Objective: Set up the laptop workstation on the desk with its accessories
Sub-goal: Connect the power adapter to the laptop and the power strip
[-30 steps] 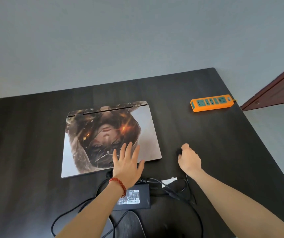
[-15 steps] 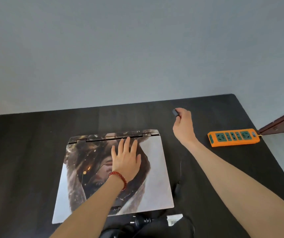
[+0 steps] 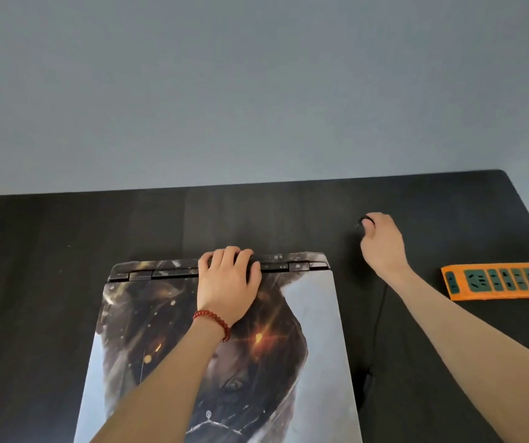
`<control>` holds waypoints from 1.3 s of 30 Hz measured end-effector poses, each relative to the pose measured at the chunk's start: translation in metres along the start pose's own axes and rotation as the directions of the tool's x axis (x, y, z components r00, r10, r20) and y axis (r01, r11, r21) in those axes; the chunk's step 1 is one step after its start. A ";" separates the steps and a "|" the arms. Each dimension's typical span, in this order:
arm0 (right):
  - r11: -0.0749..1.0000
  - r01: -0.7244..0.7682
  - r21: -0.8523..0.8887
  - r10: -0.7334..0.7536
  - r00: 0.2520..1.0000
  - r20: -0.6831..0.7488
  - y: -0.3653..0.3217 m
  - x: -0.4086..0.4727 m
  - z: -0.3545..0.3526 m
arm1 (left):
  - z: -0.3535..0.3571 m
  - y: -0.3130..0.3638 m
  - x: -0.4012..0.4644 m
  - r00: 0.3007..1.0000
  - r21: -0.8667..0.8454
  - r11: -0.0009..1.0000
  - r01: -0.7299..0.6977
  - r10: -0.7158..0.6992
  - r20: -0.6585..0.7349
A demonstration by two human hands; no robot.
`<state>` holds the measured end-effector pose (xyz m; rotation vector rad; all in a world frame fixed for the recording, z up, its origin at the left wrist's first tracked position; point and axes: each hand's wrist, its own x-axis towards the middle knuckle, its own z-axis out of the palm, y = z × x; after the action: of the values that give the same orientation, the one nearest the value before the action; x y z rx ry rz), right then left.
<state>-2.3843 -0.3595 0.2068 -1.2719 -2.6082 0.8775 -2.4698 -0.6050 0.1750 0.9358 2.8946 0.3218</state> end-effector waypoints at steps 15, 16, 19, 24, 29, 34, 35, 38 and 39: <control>0.742 0.155 -0.652 -0.061 0.985 0.164 0.008 -0.086 -0.084 | -0.014 0.019 -0.011 0.974 0.076 0.995 0.067 -0.082 0.210; 0.716 0.171 -0.677 -0.047 0.979 0.197 0.013 -0.098 -0.092 | -0.018 0.023 -0.016 0.972 0.079 0.995 0.060 -0.076 0.222; 0.664 0.177 -0.726 -0.008 0.973 0.230 0.026 -0.130 -0.117 | -0.029 0.034 -0.041 0.971 0.056 0.998 0.012 -0.025 0.237; 0.690 0.114 -0.715 -0.147 0.989 0.016 0.009 -0.166 -0.164 | -0.048 0.043 -0.081 0.949 -0.010 1.000 0.023 -0.019 0.314; 0.772 0.225 -0.595 -0.461 0.843 -0.279 -0.059 -0.170 -0.190 | -0.095 0.051 -0.082 0.974 -0.053 0.998 0.013 -0.001 0.225; 0.793 0.450 -0.411 -0.605 0.659 -0.447 -0.142 -0.159 -0.201 | -0.151 0.046 -0.060 0.996 -0.070 0.997 -0.020 0.026 0.082; 0.803 0.463 -0.376 -0.596 0.650 -0.472 -0.157 -0.156 -0.205 | -0.159 0.043 -0.056 0.998 -0.073 0.997 -0.024 0.028 0.052; 0.820 0.521 -0.236 -0.560 0.647 -0.517 -0.197 -0.142 -0.208 | -0.178 0.031 -0.045 1.000 -0.077 0.997 -0.012 0.011 -0.008; 0.829 0.536 -0.159 -0.533 0.673 -0.512 -0.206 -0.134 -0.203 | -0.179 0.025 -0.042 1.000 -0.076 0.997 -0.001 0.000 -0.018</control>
<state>-2.3719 -0.4679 0.5057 -0.5448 -2.2830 0.3407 -2.4467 -0.6408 0.3560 0.9262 2.8762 0.4395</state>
